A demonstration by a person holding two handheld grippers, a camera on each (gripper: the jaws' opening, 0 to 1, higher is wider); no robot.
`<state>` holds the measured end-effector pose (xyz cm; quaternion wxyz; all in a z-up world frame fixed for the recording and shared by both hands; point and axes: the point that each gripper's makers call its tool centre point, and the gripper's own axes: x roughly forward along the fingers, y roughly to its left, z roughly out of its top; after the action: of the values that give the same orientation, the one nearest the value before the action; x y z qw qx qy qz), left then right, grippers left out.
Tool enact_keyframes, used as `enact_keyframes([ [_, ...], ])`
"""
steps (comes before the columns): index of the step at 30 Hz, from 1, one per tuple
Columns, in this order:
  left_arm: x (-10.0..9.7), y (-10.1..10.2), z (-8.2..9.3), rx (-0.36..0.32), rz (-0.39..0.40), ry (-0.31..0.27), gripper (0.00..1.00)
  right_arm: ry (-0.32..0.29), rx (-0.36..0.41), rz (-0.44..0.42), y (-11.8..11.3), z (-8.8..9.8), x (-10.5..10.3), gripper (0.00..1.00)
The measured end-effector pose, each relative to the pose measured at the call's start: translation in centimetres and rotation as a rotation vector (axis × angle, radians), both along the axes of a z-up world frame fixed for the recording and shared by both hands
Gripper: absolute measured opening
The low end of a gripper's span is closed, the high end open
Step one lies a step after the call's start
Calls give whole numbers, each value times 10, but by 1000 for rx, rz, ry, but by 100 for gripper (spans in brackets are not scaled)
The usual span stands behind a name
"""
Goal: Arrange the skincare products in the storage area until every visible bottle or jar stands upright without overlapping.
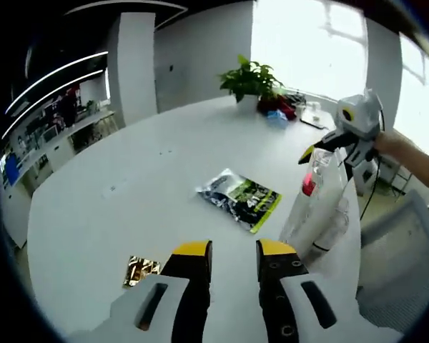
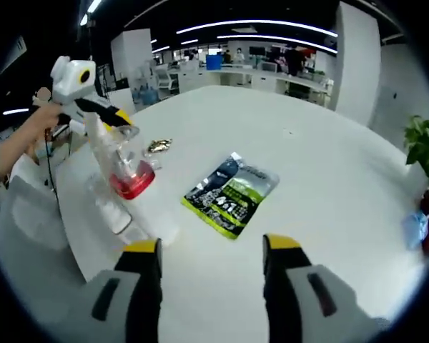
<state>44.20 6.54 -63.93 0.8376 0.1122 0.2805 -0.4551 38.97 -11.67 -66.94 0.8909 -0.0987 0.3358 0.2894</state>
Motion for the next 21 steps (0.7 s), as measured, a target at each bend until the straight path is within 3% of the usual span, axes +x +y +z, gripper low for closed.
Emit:
enact_keyframes([
  [3,5,-6,-9,-1,-11,26,15,3,7,-6,-1,-3,7,53],
  [11,15,-31,-29,-6,-36,89,17,1,27,-40,-5,-9,31,43],
  [18,33,-51,-42,-28,-37,134,16,36,63,-68,-3,-19,47,35],
  [21,34,-57,-52,-6,-58,157,17,57,97,-79,-1,-23,52,34],
])
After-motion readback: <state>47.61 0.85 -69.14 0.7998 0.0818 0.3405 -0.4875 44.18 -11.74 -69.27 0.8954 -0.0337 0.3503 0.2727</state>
